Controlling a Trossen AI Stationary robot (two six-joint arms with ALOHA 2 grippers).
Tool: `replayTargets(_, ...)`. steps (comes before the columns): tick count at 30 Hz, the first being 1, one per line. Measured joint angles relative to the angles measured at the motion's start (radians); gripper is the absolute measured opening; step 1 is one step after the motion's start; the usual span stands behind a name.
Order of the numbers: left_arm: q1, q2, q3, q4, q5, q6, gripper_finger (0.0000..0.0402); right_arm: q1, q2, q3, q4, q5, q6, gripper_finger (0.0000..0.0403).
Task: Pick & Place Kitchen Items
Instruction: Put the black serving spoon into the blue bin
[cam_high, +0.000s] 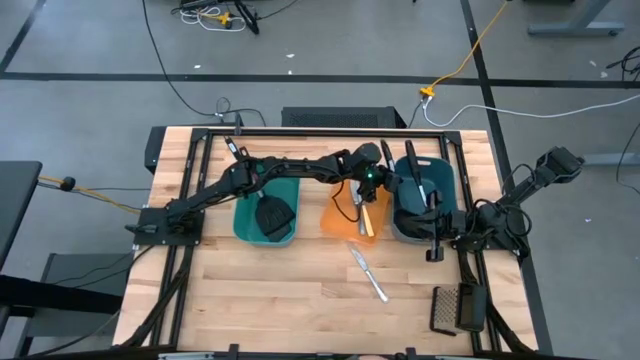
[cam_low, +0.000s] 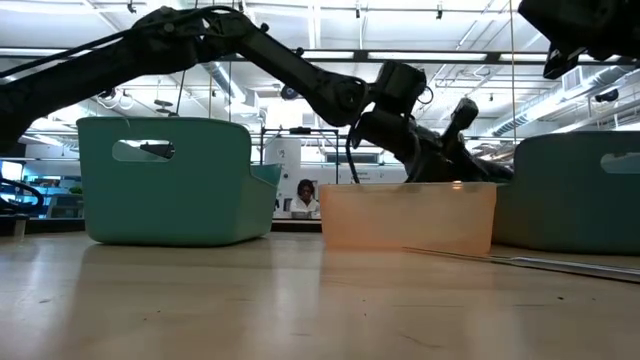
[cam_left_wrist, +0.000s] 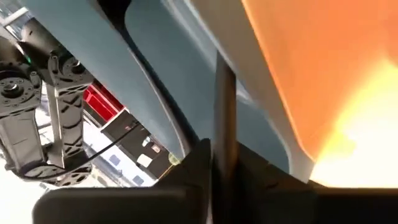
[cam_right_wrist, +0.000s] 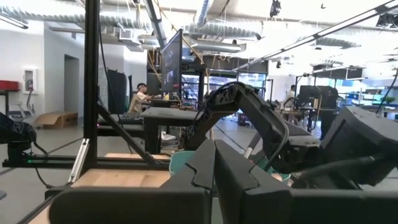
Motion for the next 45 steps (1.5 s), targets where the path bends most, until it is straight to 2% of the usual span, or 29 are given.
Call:
replayTargets(6,0.000,-0.004,0.000,0.026,0.002,-0.020,0.0126,0.000,0.000,0.000,-0.008,0.003,0.003,0.0013)
replayTargets(12,-0.008,-0.012,0.000,0.027,-0.039,-0.018,0.0157,0.000,0.000,0.000,-0.010,-0.001,0.003,0.0013)
replayTargets(20,-0.029,-0.036,0.000,0.004,-0.089,-0.096,0.0159,0.000,0.000,0.000,-0.011,-0.004,0.003,0.0013)
replayTargets(29,-0.028,-0.036,0.000,-0.149,-0.185,-0.212,0.0158,0.000,0.000,0.000,-0.011,-0.020,0.004,0.0013)
replayTargets(37,-0.021,-0.036,0.000,-0.163,-0.269,-0.319,0.0158,0.000,0.000,0.000,-0.010,-0.019,0.004,0.0013)
replayTargets(45,-0.025,-0.036,0.000,-0.215,-0.324,-0.352,0.0158,0.000,0.000,0.000,-0.011,-0.019,0.004,0.0013)
